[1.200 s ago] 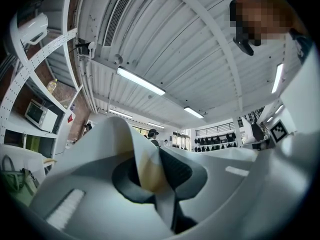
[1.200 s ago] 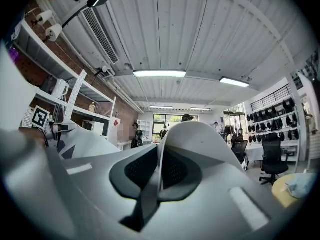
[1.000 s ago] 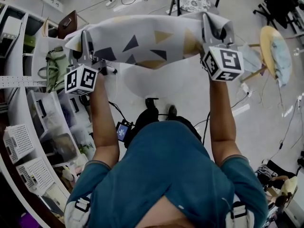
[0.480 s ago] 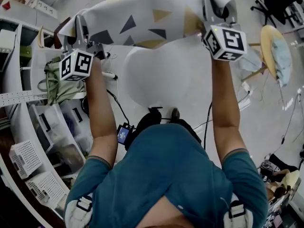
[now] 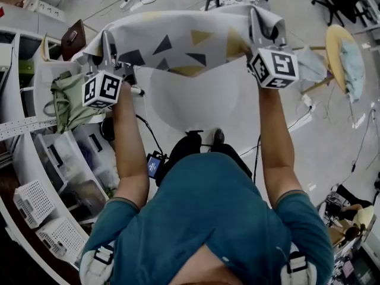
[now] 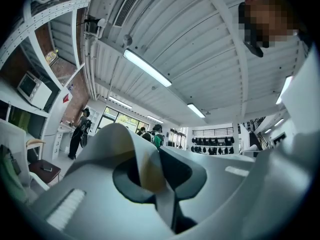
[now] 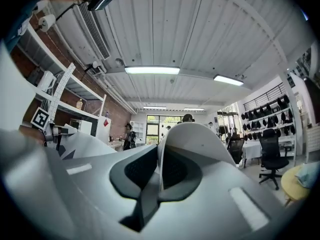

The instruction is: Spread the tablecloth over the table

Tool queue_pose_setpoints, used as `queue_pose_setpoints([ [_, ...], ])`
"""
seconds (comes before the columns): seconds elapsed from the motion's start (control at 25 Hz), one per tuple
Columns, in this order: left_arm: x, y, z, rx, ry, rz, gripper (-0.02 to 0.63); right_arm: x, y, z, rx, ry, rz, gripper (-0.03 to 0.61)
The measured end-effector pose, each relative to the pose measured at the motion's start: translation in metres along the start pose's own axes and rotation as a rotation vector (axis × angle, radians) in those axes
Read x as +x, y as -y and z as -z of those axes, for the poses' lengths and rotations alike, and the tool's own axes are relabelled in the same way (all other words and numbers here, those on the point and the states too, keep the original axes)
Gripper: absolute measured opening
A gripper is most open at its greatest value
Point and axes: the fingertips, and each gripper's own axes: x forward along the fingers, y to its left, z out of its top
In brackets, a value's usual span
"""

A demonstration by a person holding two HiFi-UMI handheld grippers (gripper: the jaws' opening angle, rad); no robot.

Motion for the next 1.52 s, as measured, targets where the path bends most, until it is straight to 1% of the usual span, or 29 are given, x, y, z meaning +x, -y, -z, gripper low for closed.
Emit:
queue_pose_setpoints([
  [0.16,-0.029,0.002,0.03,-0.007,-0.069,-0.016,0.018,-0.026,-0.007,0.035,0.025,-0.072,-0.004,0.015],
  [0.4,-0.074,0.012,0.052,-0.009,-0.125,-0.031,0.02,-0.07,-0.014,0.063,0.055,-0.128,-0.01,0.015],
  [0.72,-0.133,0.028,0.072,-0.013,-0.153,-0.073,0.022,-0.118,-0.023,0.084,0.069,-0.166,-0.043,0.015],
  [0.88,-0.16,0.035,0.084,-0.013,-0.157,-0.099,0.025,-0.139,-0.026,0.095,0.09,-0.17,-0.063,0.015],
  [1.04,-0.184,0.036,0.095,-0.018,-0.166,-0.108,0.025,-0.16,-0.033,0.108,0.111,-0.177,-0.066,0.015],
  [1.28,-0.202,0.029,0.111,-0.041,-0.199,-0.115,0.026,-0.175,-0.043,0.127,0.139,-0.205,-0.042,0.015],
  [1.52,-0.231,0.009,0.127,-0.081,-0.232,-0.079,0.026,-0.2,-0.07,0.152,0.171,-0.241,0.014,0.018],
])
